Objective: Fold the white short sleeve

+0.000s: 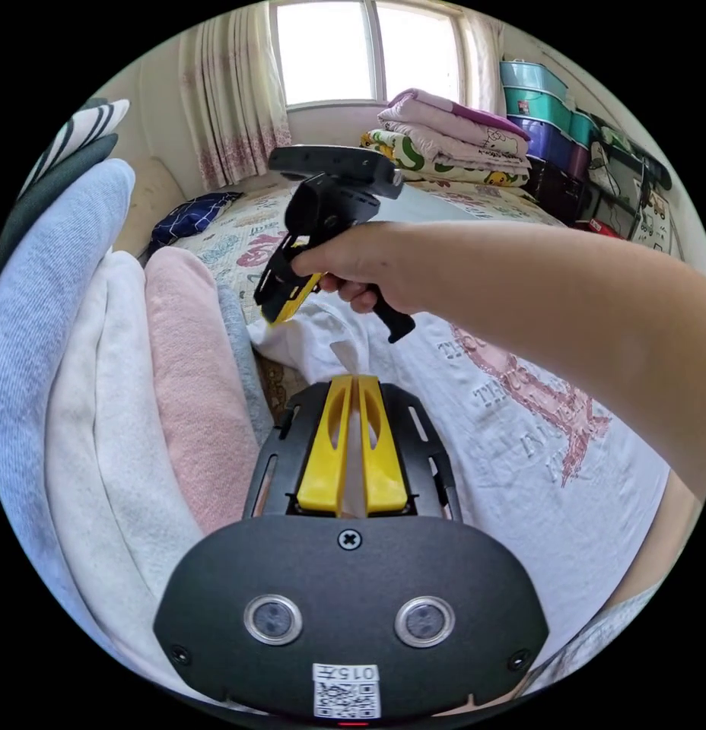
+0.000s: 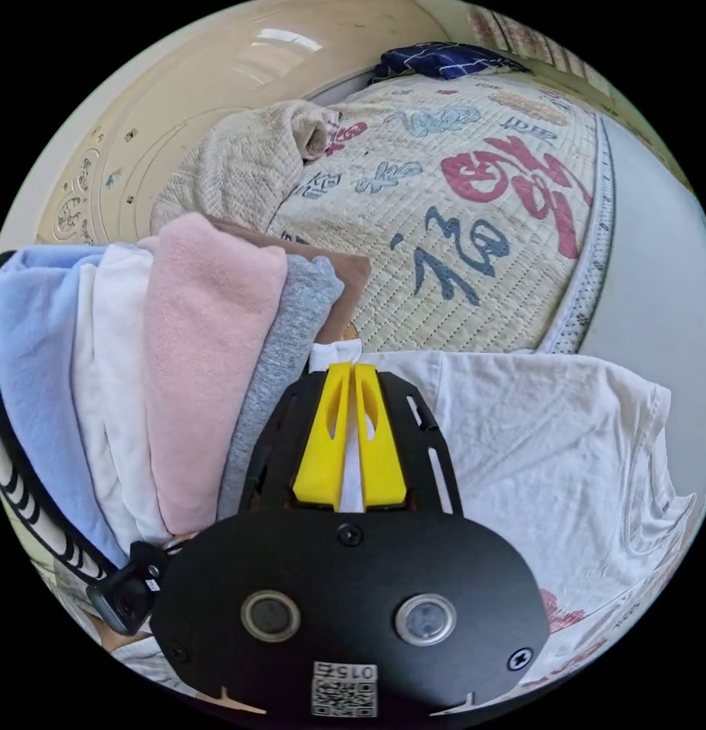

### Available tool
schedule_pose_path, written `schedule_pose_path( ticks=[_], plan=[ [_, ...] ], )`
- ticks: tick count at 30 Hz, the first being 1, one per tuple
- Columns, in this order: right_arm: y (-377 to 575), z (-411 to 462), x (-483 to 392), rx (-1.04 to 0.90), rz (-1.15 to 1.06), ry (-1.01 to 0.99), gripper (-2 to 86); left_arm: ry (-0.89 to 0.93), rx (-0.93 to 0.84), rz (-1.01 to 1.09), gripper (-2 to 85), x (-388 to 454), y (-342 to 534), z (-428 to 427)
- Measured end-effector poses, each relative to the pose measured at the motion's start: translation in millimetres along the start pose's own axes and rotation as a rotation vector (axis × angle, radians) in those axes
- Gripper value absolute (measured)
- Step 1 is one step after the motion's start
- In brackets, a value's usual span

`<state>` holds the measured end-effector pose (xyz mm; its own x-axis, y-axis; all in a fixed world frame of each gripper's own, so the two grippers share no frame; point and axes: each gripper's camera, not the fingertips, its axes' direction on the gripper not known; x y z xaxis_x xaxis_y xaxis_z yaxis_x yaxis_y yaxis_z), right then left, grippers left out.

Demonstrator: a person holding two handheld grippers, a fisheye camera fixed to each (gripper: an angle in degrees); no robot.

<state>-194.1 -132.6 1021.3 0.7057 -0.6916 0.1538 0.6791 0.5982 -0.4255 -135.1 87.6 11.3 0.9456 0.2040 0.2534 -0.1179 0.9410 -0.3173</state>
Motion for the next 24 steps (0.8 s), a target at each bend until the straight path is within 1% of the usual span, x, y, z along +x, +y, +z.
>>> schedule_pose_path(
  ticks=[3, 5, 6, 9, 12, 14, 17, 20, 24],
  plan=[
    [16, -62, 18, 0.121, 0.052, 0.023, -0.3, -0.017, 0.033, -0.015, -0.5, -3, 2, -4],
    [41, -113, 35, 0.213, 0.092, 0.033, -0.3, -0.023, 0.108, 0.000, -0.5, -2, 5, -16],
    [50, -125, 39, 0.235, 0.102, 0.031, -0.3, -0.025, 0.123, 0.008, -0.5, -1, 5, -18],
    [102, -177, 63, 0.310, 0.172, 0.056, -0.3, 0.001, 0.189, 0.112, -0.5, 8, 8, -25],
    [163, -211, 88, 0.358, 0.258, 0.073, -0.2, 0.094, 0.228, 0.200, -0.4, 17, 9, -25],
    [211, -225, 110, 0.383, 0.349, 0.048, -0.1, 0.206, 0.262, 0.253, -0.4, 21, 8, -27],
    [252, -228, 132, 0.378, 0.436, 0.015, -0.1, 0.304, 0.230, 0.338, -0.2, 32, 5, -26],
    [270, -228, 139, 0.363, 0.474, 0.036, -0.1, 0.317, 0.159, 0.453, 0.0, 49, 4, -18],
    [278, -232, 134, 0.328, 0.468, 0.081, 0.0, 0.307, 0.091, 0.522, 0.4, 56, 5, -13]
  ],
)
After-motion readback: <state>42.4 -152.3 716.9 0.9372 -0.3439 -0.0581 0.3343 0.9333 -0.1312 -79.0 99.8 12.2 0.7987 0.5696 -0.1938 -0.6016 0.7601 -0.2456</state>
